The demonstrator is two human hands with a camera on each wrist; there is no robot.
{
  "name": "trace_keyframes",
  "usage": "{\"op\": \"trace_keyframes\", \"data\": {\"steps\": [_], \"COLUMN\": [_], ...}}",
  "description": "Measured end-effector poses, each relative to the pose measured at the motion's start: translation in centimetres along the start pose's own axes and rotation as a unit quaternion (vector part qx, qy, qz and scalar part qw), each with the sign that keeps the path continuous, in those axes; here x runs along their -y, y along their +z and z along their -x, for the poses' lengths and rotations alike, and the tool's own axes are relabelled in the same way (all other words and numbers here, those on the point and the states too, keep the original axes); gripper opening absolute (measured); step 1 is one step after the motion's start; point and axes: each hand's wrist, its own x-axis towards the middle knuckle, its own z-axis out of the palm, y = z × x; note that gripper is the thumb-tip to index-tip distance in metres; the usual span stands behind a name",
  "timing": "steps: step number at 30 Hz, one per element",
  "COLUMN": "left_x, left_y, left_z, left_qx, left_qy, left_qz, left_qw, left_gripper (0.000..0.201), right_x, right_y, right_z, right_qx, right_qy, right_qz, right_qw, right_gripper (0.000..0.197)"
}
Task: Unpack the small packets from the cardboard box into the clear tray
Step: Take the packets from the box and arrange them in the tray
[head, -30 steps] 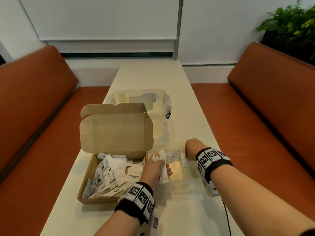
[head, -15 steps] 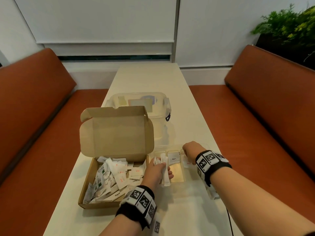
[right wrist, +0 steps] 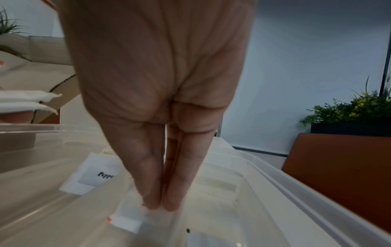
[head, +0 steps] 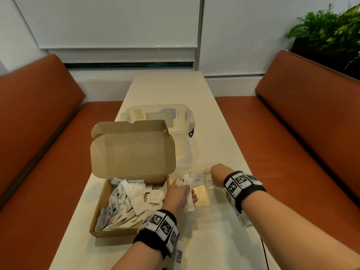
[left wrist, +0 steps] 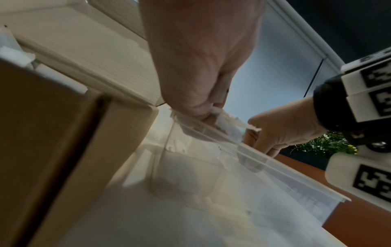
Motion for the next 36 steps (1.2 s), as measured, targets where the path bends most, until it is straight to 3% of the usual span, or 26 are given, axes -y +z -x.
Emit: {"op": "trace_keyframes", "data": {"steps": [12, 16, 20, 24, 27, 32, 36], "left_x": [0.2, 0.1, -0.1, -0.1, -0.3, -1.1, -1.5], "left_y": [0.0, 0.0, -0.1, 0.0, 0.5, 0.9, 1.2], "left_z": [-0.3, -0.1, 0.2, 0.1, 0.2, 0.4, 1.2], "left_qx": [-0.015, -0.013, -0.007, -0.012, -0.023, -0.060, -0.038], "left_qy": [-0.004, -0.004, 0.011, 0.035, 0.036, 0.019, 0.016], "left_qz": [-0.008, -0.005, -0.028, -0.066, -0.050, -0.039, -0.030], "left_qw": [1.000, 1.000, 1.000, 0.997, 0.998, 0.997, 0.999], "left_gripper": [0.023, 0.028, 0.019, 0.022, 0.021, 0.028, 0.029], "right_x": [0.0, -0.1, 0.1, 1.1, 1.9, 3.2, 3.7], "right_y": [0.2, -0.5, -1.5, -1.9, -1.7, -1.0, -0.6], "right_z": [1.0, 1.4, 2.0, 3.1, 3.6, 4.1, 4.2], "right_qx": [-0.004, -0.038, -0.077, -0.043, -0.020, -0.009, -0.037], "right_qy": [-0.007, -0.011, -0.040, -0.082, -0.106, -0.103, -0.080], "right_qz": [-0.021, -0.078, -0.231, -0.365, -0.408, -0.381, -0.358], "right_qw": [1.000, 0.996, 0.969, 0.926, 0.907, 0.919, 0.929], "right_gripper": [0.026, 0.023, 0.013, 0.011, 0.012, 0.021, 0.024]}}
